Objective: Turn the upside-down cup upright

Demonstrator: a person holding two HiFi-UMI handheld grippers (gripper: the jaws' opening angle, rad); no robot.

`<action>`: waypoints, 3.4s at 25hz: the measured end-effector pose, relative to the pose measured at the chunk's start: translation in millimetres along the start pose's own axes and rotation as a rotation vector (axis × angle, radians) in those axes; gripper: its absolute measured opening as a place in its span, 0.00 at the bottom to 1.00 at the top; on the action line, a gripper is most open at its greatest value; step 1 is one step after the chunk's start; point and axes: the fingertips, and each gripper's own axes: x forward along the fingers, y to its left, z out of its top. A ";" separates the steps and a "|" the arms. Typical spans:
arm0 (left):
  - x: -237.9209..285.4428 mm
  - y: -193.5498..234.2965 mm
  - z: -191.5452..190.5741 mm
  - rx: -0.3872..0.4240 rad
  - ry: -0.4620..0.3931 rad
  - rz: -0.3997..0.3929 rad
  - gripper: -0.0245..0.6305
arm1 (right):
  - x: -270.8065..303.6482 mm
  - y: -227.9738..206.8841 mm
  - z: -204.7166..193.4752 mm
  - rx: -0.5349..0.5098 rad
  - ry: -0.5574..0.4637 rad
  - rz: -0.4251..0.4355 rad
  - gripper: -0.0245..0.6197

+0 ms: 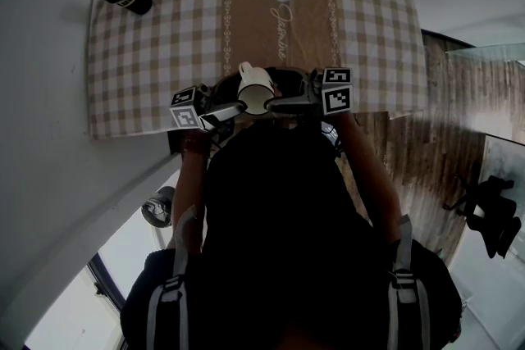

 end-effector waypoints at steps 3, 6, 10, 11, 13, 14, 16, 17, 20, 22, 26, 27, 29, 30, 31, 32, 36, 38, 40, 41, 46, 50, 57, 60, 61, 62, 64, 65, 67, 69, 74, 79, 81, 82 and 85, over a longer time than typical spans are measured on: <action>-2.0 -4.5 -11.5 0.014 0.016 0.031 0.79 | 1.2 3.4 -11.1 -0.001 0.002 -0.040 0.80; -5.7 -9.4 -20.9 0.013 0.016 0.044 0.79 | 1.9 7.2 -23.4 0.001 0.010 -0.062 0.80; -5.3 -10.4 -17.2 0.029 0.038 0.036 0.79 | 2.5 7.5 -19.7 -0.016 -0.016 -0.074 0.78; -5.2 -10.9 -16.8 0.033 0.047 0.034 0.79 | 2.6 7.8 -19.5 -0.021 -0.023 -0.079 0.77; -5.3 -11.7 -15.4 0.040 0.058 0.030 0.79 | 2.6 7.8 -17.9 -0.025 -0.046 -0.091 0.76; -4.9 -12.0 -14.4 0.044 0.059 0.030 0.79 | 2.3 7.6 -15.9 -0.021 -0.064 -0.095 0.76; -3.6 -12.2 -11.7 0.047 0.052 0.032 0.79 | 0.9 6.8 -10.5 -0.002 -0.110 -0.101 0.75; -3.1 -12.0 -10.3 0.045 0.044 0.034 0.79 | 0.4 6.5 -8.5 0.006 -0.126 -0.102 0.75; -2.2 -12.7 -7.9 0.048 0.030 0.030 0.79 | -0.1 7.4 -6.8 -0.008 -0.137 -0.111 0.75; -3.0 -12.0 -7.3 0.060 0.030 0.036 0.78 | -1.0 7.3 -5.2 -0.030 -0.144 -0.127 0.75; -8.7 -6.6 3.6 0.042 -0.027 0.057 0.77 | -5.8 4.1 -0.8 -0.040 -0.168 -0.160 0.74; -11.1 -5.6 8.9 0.034 -0.054 0.059 0.77 | -6.6 3.3 -0.8 -0.040 -0.170 -0.167 0.74; -13.9 -4.3 17.2 0.026 -0.092 0.060 0.77 | -7.9 0.9 -2.1 -0.047 -0.166 -0.189 0.74; -13.6 -4.1 19.0 0.024 -0.097 0.059 0.77 | -8.3 -0.7 -3.0 -0.054 -0.161 -0.201 0.74; -12.4 -4.1 18.9 0.023 -0.092 0.057 0.73 | -8.5 -2.3 -4.1 -0.063 -0.155 -0.212 0.74; -10.9 -3.5 17.0 0.022 -0.081 0.058 0.73 | -8.7 -4.0 -5.4 -0.075 -0.147 -0.223 0.74; -9.7 4.6 6.2 0.006 -0.029 0.103 0.73 | -9.0 -12.0 -11.8 -0.189 -0.073 -0.307 0.74; -9.8 11.7 3.5 -0.002 -0.009 0.145 0.66 | -9.5 -18.5 -14.2 -0.304 0.001 -0.384 0.73; -10.4 23.8 -0.6 0.007 0.032 0.223 0.61 | -8.4 -25.6 -19.6 -0.445 0.097 -0.460 0.73; -11.6 30.8 -3.2 0.019 0.060 0.272 0.56 | -6.7 -28.1 -23.3 -0.514 0.147 -0.489 0.73; -23.7 54.7 -0.9 0.102 0.138 0.476 0.38 | -10.8 -25.7 -15.2 -0.821 0.182 -0.666 0.46; -32.3 82.9 0.5 0.093 0.161 0.602 0.42 | -22.7 -56.2 -13.8 -0.938 0.233 -0.781 0.17; -20.8 88.3 1.3 0.203 0.274 0.729 0.36 | -10.1 -69.1 -33.2 -0.986 0.358 -0.755 0.26; -28.1 89.6 2.1 0.191 0.298 0.796 0.24 | -0.6 -67.0 -34.1 -1.096 0.403 -0.757 0.27; -27.7 90.0 0.6 0.190 0.312 0.802 0.20 | 2.1 -66.4 -35.8 -1.117 0.415 -0.756 0.29; -27.5 90.4 -1.7 0.195 0.331 0.808 0.19 | 4.3 -66.3 -38.4 -1.128 0.425 -0.753 0.29; -28.4 90.7 -4.7 0.207 0.354 0.816 0.18 | 6.9 -66.7 -42.1 -1.132 0.432 -0.746 0.29; -28.8 90.6 -4.6 0.208 0.353 0.817 0.18 | 7.4 -66.7 -42.4 -1.134 0.432 -0.744 0.29; -29.6 89.7 -3.5 0.204 0.331 0.813 0.18 | 8.9 -65.1 -41.9 -1.141 0.431 -0.735 0.30; -30.0 88.3 -2.6 0.200 0.303 0.805 0.16 | 10.5 -62.3 -41.3 -1.128 0.419 -0.717 0.31; -27.6 80.7 -2.5 0.258 0.296 0.780 0.15 | -1.4 -62.9 -29.4 -0.892 0.263 -0.714 0.45; -25.1 68.7 4.5 0.343 0.271 0.742 0.14 | -46.1 -74.8 4.4 -0.460 -0.117 -0.751 0.53; -21.7 60.6 9.1 0.364 0.237 0.707 0.14 | -52.4 -77.2 9.8 -0.356 -0.184 -0.726 0.54; -19.2 56.4 11.4 0.378 0.218 0.689 0.14 | -52.3 -78.0 10.6 -0.309 -0.207 -0.704 0.58; -10.6 45.7 16.4 0.433 0.176 0.641 0.14 | -46.0 -78.2 11.9 -0.148 -0.287 -0.617 0.61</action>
